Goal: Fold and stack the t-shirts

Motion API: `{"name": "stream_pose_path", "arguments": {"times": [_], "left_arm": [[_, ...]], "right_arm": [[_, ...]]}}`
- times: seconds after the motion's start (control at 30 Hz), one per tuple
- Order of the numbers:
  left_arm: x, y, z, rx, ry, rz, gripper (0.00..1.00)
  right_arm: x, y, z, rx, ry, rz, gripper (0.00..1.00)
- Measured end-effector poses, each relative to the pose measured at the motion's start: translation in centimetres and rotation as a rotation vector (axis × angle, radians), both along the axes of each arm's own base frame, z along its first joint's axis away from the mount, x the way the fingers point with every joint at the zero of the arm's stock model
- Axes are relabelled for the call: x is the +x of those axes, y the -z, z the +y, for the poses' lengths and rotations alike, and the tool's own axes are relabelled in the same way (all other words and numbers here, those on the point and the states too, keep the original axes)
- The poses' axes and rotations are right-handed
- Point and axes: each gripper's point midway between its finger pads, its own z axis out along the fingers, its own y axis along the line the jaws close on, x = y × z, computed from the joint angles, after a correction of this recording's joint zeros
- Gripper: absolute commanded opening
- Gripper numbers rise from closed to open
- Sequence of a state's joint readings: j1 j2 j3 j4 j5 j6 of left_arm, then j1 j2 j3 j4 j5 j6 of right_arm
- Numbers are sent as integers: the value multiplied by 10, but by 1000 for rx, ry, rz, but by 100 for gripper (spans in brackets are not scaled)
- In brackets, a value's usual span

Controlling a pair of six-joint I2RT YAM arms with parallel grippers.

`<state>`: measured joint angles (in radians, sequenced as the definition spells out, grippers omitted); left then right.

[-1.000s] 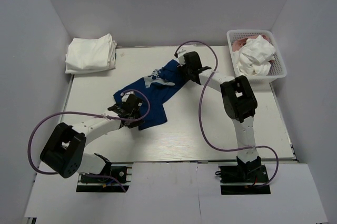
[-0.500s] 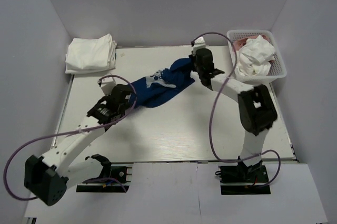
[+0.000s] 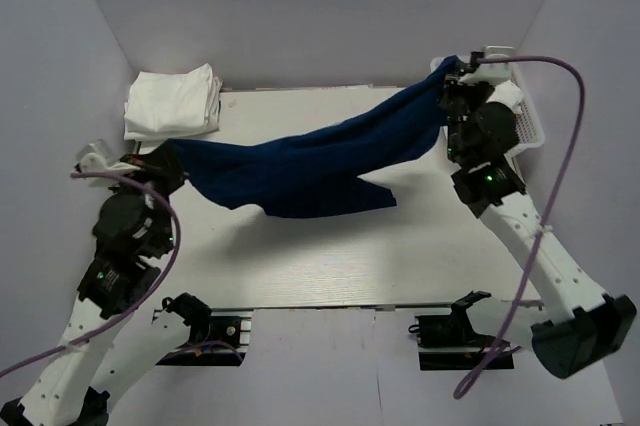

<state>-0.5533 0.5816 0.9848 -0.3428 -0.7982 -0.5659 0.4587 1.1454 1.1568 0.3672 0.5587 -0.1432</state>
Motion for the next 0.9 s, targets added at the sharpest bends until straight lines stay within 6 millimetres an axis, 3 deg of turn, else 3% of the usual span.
{"name": "stream_pose_path", "arguments": {"times": [0.23, 0.43, 0.53, 0.6, 0.67, 0.77, 0.83, 0.9], "left_arm": [[-54, -101, 30, -45, 19, -290, 0], [-116, -203, 43, -29, 116, -557, 0], [-150, -252, 51, -15, 149, -686, 0], [-167, -275, 54, 0, 166, -747, 0], [-175, -288, 54, 16, 180, -781, 0], [-163, -284, 42, 48, 201, -763, 0], [-139, -268, 28, 68, 213, -710, 0], [-103, -241, 7, 95, 230, -620, 0]], "right_arm": [[-84, -73, -31, 60, -57, -142, 0], [-165, -154, -47, 112, -185, -298, 0], [-204, -183, -57, 131, -233, -362, 0], [-223, -195, -62, 142, -258, -394, 0], [-234, -196, -62, 144, -284, -401, 0], [-230, -186, -51, 128, -334, -362, 0], [-215, -175, -33, 106, -385, -310, 0], [-187, -159, -3, 67, -468, -231, 0]]}}
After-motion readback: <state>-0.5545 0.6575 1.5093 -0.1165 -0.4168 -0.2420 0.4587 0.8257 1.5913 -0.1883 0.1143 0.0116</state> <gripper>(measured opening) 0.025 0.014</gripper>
